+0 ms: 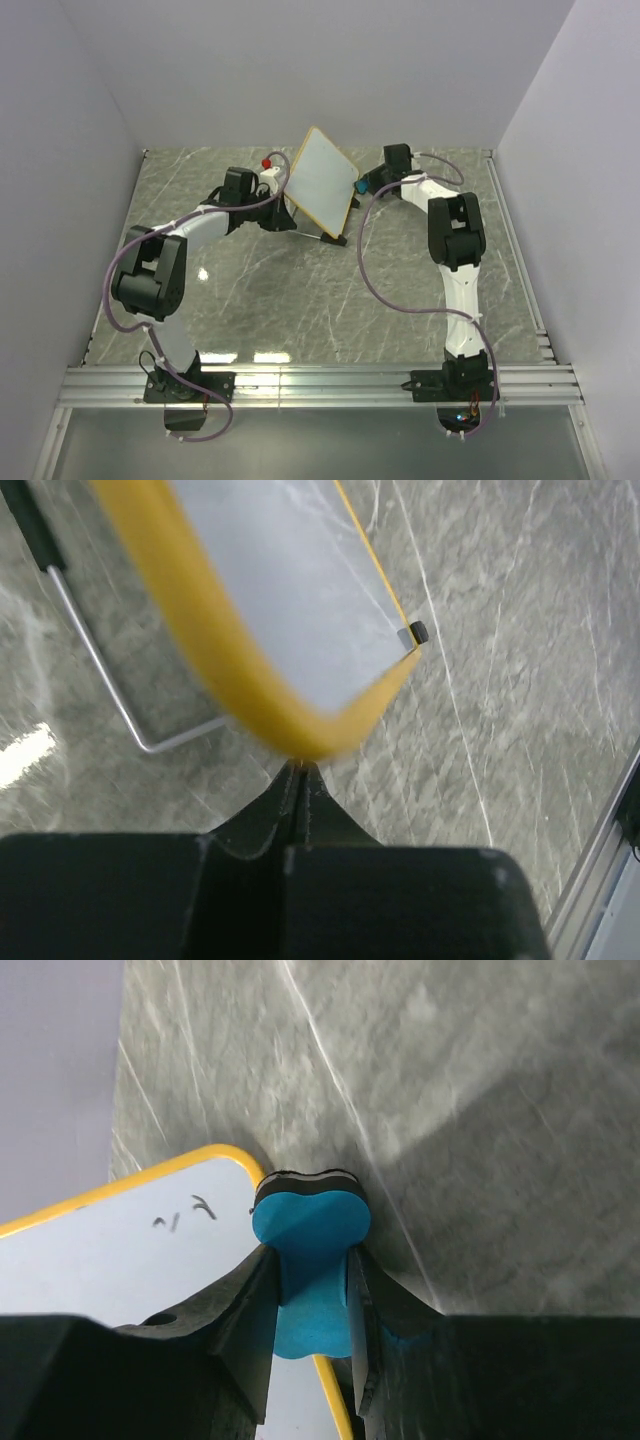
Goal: Erase the whiteboard
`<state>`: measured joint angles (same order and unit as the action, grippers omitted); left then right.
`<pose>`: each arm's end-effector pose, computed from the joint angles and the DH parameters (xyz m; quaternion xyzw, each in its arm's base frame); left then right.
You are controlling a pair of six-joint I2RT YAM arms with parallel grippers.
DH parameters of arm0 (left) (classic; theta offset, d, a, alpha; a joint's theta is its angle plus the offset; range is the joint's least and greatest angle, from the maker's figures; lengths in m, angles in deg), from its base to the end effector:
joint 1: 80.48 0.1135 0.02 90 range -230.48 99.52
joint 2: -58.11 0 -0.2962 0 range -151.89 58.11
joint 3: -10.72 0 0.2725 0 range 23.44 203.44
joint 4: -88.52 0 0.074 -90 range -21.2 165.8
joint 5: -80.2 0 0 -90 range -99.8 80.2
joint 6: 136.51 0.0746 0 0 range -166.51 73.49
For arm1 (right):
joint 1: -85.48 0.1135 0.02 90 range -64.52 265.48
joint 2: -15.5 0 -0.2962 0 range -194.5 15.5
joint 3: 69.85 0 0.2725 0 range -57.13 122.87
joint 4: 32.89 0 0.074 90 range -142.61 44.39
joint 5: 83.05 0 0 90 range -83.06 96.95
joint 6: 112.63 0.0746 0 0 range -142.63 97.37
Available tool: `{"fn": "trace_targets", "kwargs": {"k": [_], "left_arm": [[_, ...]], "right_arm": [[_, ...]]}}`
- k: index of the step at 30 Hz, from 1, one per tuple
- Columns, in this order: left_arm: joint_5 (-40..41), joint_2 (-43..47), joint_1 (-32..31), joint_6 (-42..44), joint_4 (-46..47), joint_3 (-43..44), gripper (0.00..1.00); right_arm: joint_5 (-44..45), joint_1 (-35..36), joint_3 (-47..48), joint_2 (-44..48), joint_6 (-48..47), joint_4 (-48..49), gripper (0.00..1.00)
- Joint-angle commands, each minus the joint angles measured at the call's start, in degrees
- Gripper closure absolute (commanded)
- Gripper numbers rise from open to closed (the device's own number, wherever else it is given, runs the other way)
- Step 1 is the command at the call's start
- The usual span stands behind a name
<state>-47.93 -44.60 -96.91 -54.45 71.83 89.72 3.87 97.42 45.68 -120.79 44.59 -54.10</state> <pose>0.4049 -0.1674 0.2069 0.2001 0.8455 -0.3735 0.3249 0.5855 0.1279 0.1223 0.4139 0.8140 0.2781 0.2979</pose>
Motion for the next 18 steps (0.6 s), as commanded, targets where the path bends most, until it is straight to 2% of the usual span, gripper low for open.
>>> {"fn": "trace_targets", "kwargs": {"k": [1, 12, 15, 18], "left_arm": [[-1.0, 0.2, -0.1, 1.8, -0.8, 0.3, 1.00], [1.2, 1.2, -0.1, 1.4, -0.6, -0.7, 1.00], [3.4, 2.8, -0.1, -0.1, 0.3, -2.3, 0.99], [3.4, 4.8, 0.0, -1.0, 0.1, -3.9, 0.89]], "right_arm": [[-0.7, 1.0, -2.6, 3.1, 0.1, 0.1, 1.00], [-1.0, 0.6, 6.6, 3.3, 2.0, 3.5, 1.00], [0.1, 0.3, 4.1, 6.4, 1.9, 4.2, 1.00], [0.7, -0.2, -2.1, 11.2, 1.8, 5.8, 1.00]]}}
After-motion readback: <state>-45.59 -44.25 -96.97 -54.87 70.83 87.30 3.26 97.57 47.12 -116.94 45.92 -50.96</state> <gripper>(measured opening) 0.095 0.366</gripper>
